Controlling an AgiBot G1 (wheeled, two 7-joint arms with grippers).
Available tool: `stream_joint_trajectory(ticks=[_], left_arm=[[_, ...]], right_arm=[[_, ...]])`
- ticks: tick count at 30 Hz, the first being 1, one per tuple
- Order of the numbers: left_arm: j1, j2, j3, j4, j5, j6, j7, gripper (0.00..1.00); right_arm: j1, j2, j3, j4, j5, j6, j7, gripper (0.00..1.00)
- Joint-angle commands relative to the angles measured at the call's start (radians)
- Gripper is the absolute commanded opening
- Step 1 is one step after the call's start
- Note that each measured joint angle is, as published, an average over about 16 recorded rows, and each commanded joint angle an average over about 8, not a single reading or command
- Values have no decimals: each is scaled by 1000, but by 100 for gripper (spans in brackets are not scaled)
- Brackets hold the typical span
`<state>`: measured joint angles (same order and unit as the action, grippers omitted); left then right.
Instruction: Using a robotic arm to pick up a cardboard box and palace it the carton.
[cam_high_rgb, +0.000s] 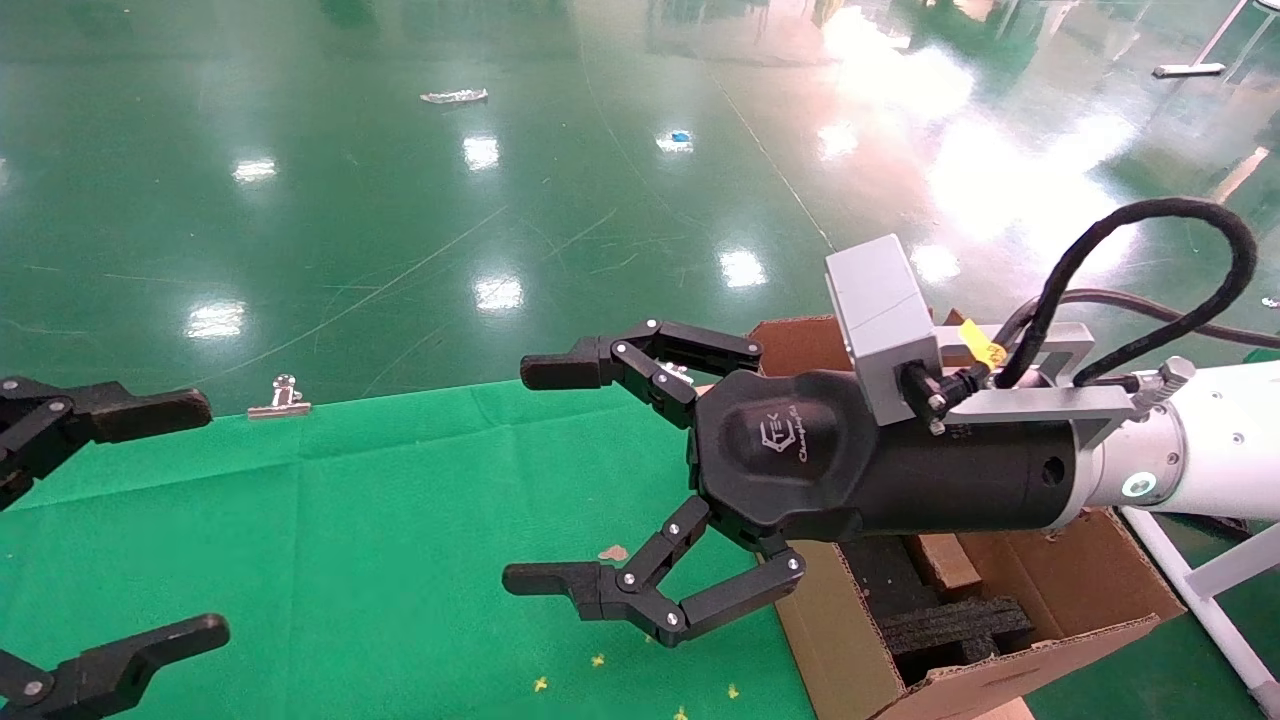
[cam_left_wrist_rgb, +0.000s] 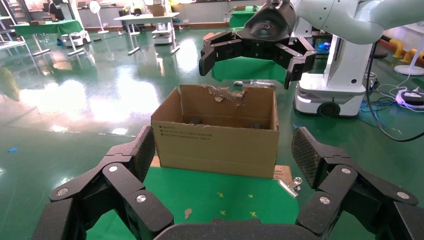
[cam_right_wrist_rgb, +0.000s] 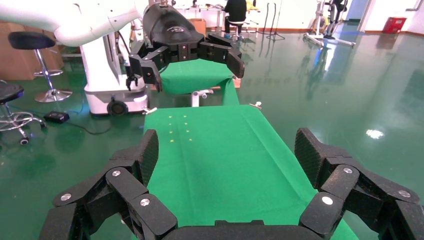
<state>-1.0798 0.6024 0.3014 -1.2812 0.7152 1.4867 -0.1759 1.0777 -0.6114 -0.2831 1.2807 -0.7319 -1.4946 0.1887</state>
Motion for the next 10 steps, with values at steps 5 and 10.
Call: stream_joint_trajectory(ticks=[5,10], left_arm=[[0,0,0,0,0,0,0,100],[0,0,0,0,0,0,0,100]], right_arm=[[0,0,0,0,0,0,0,100],[0,0,0,0,0,0,0,100]])
